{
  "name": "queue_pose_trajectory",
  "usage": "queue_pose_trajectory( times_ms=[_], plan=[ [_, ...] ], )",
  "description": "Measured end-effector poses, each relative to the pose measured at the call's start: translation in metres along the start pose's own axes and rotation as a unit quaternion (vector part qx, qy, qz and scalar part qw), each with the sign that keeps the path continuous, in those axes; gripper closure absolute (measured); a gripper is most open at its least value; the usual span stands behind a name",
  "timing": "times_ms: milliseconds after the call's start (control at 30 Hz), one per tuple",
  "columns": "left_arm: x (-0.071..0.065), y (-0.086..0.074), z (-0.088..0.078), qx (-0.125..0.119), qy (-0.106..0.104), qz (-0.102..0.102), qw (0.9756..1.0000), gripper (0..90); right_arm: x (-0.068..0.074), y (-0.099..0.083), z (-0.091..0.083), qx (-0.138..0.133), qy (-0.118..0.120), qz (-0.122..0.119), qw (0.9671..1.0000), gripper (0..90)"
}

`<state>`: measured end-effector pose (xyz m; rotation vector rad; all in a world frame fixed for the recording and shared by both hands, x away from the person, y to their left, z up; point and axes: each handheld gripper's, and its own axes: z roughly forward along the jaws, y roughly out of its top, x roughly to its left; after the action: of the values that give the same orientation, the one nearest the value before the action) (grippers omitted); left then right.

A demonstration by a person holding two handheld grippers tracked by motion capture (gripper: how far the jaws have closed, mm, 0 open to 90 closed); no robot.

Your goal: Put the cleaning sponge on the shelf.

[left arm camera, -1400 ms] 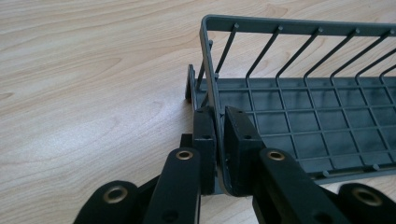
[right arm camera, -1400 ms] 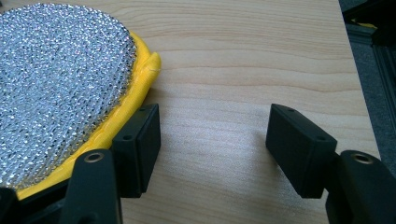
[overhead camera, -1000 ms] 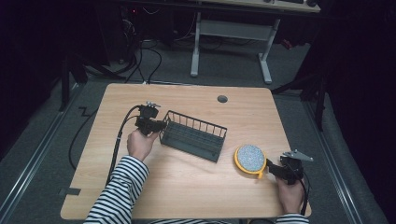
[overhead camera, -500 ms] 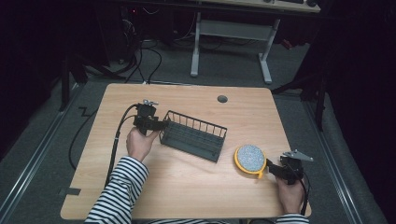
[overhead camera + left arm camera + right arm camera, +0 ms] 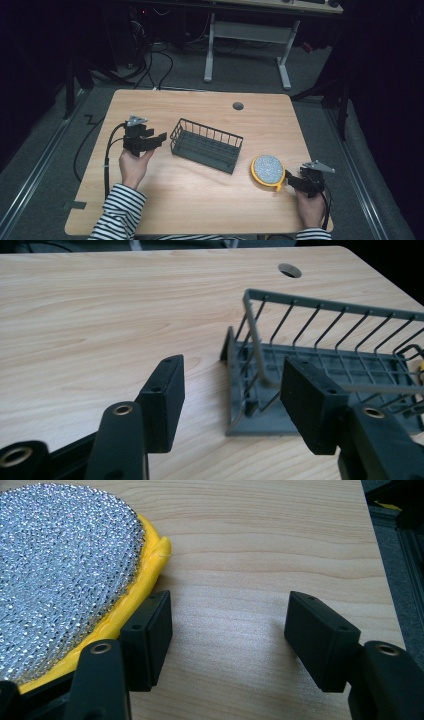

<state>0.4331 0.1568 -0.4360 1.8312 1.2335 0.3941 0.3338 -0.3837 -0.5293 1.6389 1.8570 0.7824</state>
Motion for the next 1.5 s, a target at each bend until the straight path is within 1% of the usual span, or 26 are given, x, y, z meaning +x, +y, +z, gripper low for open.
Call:
queue_pose_trajectory(
  times_ms=[33, 100, 167, 200, 233, 267, 333, 367, 400, 433, 500, 533, 633, 667, 733, 833, 900, 933, 1033, 1067, 1100, 1267, 1300, 1333, 1367, 1500],
  plan=[
    [0.000, 0.000, 0.000, 0.000, 0.000, 0.000, 1.0000, 43.9, 0.000, 0.000, 0.000, 0.000, 0.000, 0.000, 1.0000, 35.9],
    [0.004, -0.009, -0.007, -0.005, 0.007, -0.004, 1.0000, 43.9, 0.000, 0.000, 0.000, -0.001, 0.000, -0.001, 1.0000, 35.9],
    [0.007, -0.020, -0.013, -0.008, 0.008, -0.014, 0.9998, 43.7, 0.000, 0.000, 0.000, 0.000, 0.000, 0.001, 1.0000, 35.9],
    [0.007, -0.020, -0.013, -0.008, 0.008, -0.014, 0.9998, 43.7, 0.000, 0.000, 0.000, 0.000, 0.000, 0.001, 1.0000, 35.9],
    [0.010, -0.033, -0.016, -0.010, 0.005, -0.025, 0.9996, 43.5, 0.000, 0.000, 0.000, -0.001, 0.000, 0.001, 1.0000, 35.9],
    [0.010, -0.033, -0.016, -0.010, 0.005, -0.025, 0.9996, 43.2, 0.000, 0.000, 0.000, -0.001, 0.000, 0.001, 1.0000, 35.9],
    [0.012, -0.045, -0.017, -0.004, -0.003, -0.038, 0.9992, 42.5, 0.000, 0.000, 0.000, -0.001, 0.000, -0.002, 1.0000, 35.9],
    [0.014, -0.055, -0.017, -0.001, -0.003, -0.045, 0.9990, 42.1, 0.000, 0.000, 0.000, -0.001, 0.000, -0.002, 1.0000, 35.9],
    [0.014, -0.055, -0.017, -0.001, -0.003, -0.045, 0.9990, 42.0, 0.000, 0.000, 0.000, -0.001, 0.000, -0.002, 1.0000, 35.9],
    [0.013, -0.066, -0.016, 0.006, 0.015, -0.038, 0.9991, 41.5, 0.000, 0.000, 0.000, -0.001, 0.000, -0.002, 1.0000, 35.9],
    [0.011, -0.075, -0.015, 0.010, 0.030, -0.024, 0.9992, 41.2, 0.000, 0.000, 0.000, 0.000, 0.001, 0.001, 1.0000, 35.5],
    [0.011, -0.075, -0.015, 0.010, 0.030, -0.024, 0.9992, 40.9, 0.000, 0.000, 0.000, 0.000, 0.001, 0.001, 1.0000, 35.5],
    [0.011, -0.090, -0.011, 0.017, 0.032, -0.031, 0.9988, 40.1, 0.001, 0.000, 0.000, -0.001, 0.005, -0.004, 1.0000, 35.4],
    [0.011, -0.090, -0.011, 0.017, 0.032, -0.031, 0.9988, 40.0, 0.001, 0.000, 0.000, -0.001, 0.005, -0.004, 1.0000, 35.4],
    [0.012, -0.098, -0.007, 0.022, 0.040, -0.029, 0.9985, 39.6, 0.001, 0.000, 0.000, -0.001, 0.006, -0.004, 1.0000, 35.4],
    [0.012, -0.101, -0.005, 0.024, 0.052, -0.021, 0.9982, 39.4, 0.001, 0.000, 0.000, -0.001, 0.006, -0.005, 1.0000, 35.4],
    [0.010, -0.103, -0.003, 0.025, 0.061, -0.009, 0.9978, 39.3, 0.001, 0.000, 0.000, -0.001, 0.006, -0.005, 1.0000, 35.4],
    [0.010, -0.103, -0.003, 0.025, 0.061, -0.009, 0.9978, 39.1, 0.001, 0.000, 0.000, -0.001, 0.006, -0.005, 1.0000, 35.4],
    [0.007, -0.105, -0.001, 0.031, 0.079, 0.019, 0.9962, 38.8, 0.001, 0.000, 0.000, -0.001, 0.007, -0.004, 1.0000, 35.3],
    [0.006, -0.107, 0.000, 0.031, 0.082, 0.025, 0.9958, 38.6, 0.001, 0.000, 0.000, -0.001, 0.007, -0.004, 1.0000, 35.4],
    [0.006, -0.108, 0.003, 0.039, 0.083, 0.029, 0.9954, 37.9, 0.001, 0.000, 0.000, -0.001, 0.007, -0.004, 1.0000, 35.3],
    [0.005, -0.109, 0.007, 0.050, 0.083, 0.034, 0.9947, 36.0, 0.000, 0.000, 0.000, -0.001, 0.012, -0.005, 0.9999, 35.3],
    [0.003, -0.111, 0.010, 0.062, 0.081, 0.040, 0.9940, 35.3, 0.000, 0.000, -0.001, 0.000, 0.011, -0.003, 0.9999, 35.7],
    [0.003, -0.111, 0.010, 0.062, 0.081, 0.040, 0.9940, 35.0, 0.000, 0.000, -0.001, 0.000, 0.011, -0.003, 0.9999, 35.7],
    [0.000, -0.116, 0.012, 0.052, 0.086, 0.051, 0.9936, 34.3, 0.000, 0.000, -0.001, 0.000, 0.009, -0.005, 0.9999, 35.8],
    [-0.001, -0.118, 0.012, 0.047, 0.087, 0.048, 0.9939, 34.0, 0.001, 0.000, -0.001, 0.001, 0.009, -0.005, 0.9999, 35.8]
  ],
)
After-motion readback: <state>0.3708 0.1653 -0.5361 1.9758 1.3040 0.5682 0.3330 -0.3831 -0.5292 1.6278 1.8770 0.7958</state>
